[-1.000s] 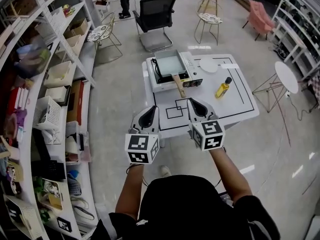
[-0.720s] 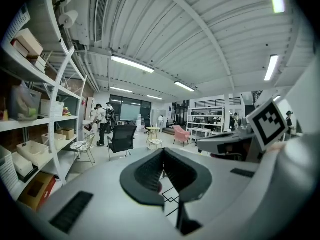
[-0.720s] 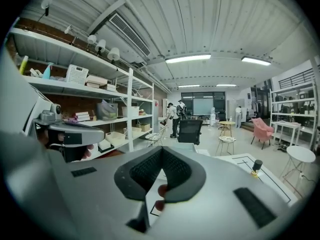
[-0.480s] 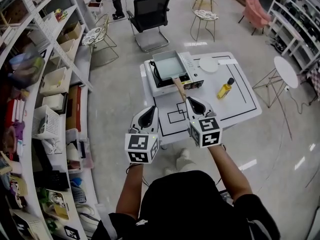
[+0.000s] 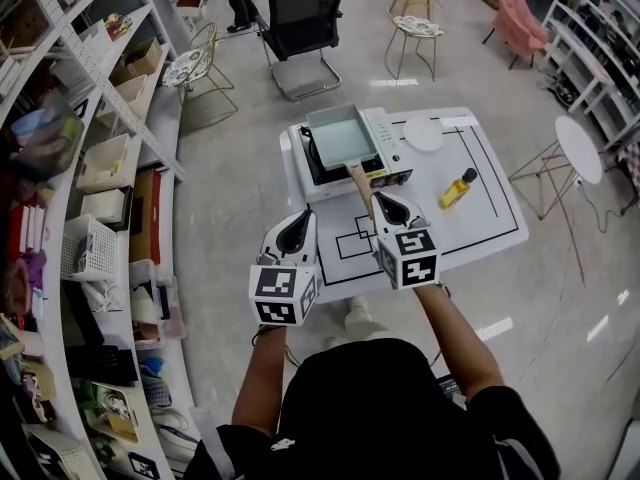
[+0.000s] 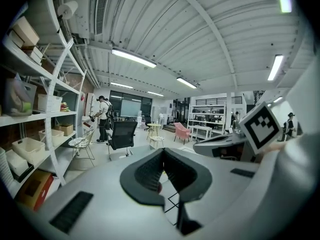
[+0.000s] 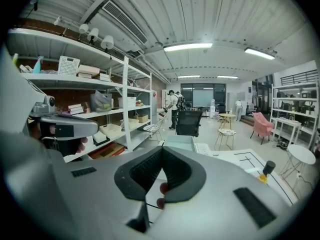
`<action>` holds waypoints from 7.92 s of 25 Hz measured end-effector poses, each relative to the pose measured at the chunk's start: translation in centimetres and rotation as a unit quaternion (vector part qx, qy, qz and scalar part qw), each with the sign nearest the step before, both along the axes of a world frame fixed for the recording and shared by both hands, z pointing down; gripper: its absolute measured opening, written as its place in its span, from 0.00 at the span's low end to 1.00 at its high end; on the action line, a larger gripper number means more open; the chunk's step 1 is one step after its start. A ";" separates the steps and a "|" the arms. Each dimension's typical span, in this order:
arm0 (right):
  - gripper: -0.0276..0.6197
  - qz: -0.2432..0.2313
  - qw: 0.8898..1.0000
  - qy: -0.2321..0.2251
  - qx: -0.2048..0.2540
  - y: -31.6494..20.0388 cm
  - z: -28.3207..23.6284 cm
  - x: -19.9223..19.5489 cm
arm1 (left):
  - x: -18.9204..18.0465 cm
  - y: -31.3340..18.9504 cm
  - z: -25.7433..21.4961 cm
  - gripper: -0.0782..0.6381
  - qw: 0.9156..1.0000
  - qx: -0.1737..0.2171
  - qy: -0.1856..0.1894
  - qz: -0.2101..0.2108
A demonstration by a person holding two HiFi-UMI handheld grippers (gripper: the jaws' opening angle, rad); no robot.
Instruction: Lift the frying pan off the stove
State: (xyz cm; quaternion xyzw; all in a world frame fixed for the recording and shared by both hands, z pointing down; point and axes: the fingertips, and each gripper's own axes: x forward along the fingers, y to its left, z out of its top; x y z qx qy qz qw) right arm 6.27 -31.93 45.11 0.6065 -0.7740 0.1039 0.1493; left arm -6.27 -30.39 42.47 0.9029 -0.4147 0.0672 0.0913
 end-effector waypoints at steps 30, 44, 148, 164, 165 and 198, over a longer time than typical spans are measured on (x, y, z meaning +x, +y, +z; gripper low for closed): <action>0.40 -0.019 0.982 0.004 -0.187 -10.4 10.7 1.7 | 2.1 -9.7 6.8 0.13 0.996 -0.085 0.000 -0.035; 0.44 0.001 0.953 0.001 -0.303 -12.4 15.8 1.8 | 1.3 -12.2 8.5 0.13 0.993 -0.107 0.000 -0.057; 0.08 0.022 0.981 -0.047 -0.187 7.7 6.9 -1.9 | -2.0 8.3 2.6 0.13 0.999 -0.034 0.017 -0.003; 0.08 0.012 0.991 -0.038 -0.130 10.5 2.3 1.0 | 1.2 10.3 0.0 0.13 0.999 -0.017 0.028 0.002; 0.08 0.011 0.991 -0.036 -0.129 11.0 2.1 1.4 | 1.6 10.8 -0.2 0.13 0.999 -0.016 0.029 0.001; 0.08 -0.029 0.994 -0.030 -0.098 30.4 0.2 8.9 | 10.3 31.2 -2.4 0.13 0.999 0.017 0.027 -0.036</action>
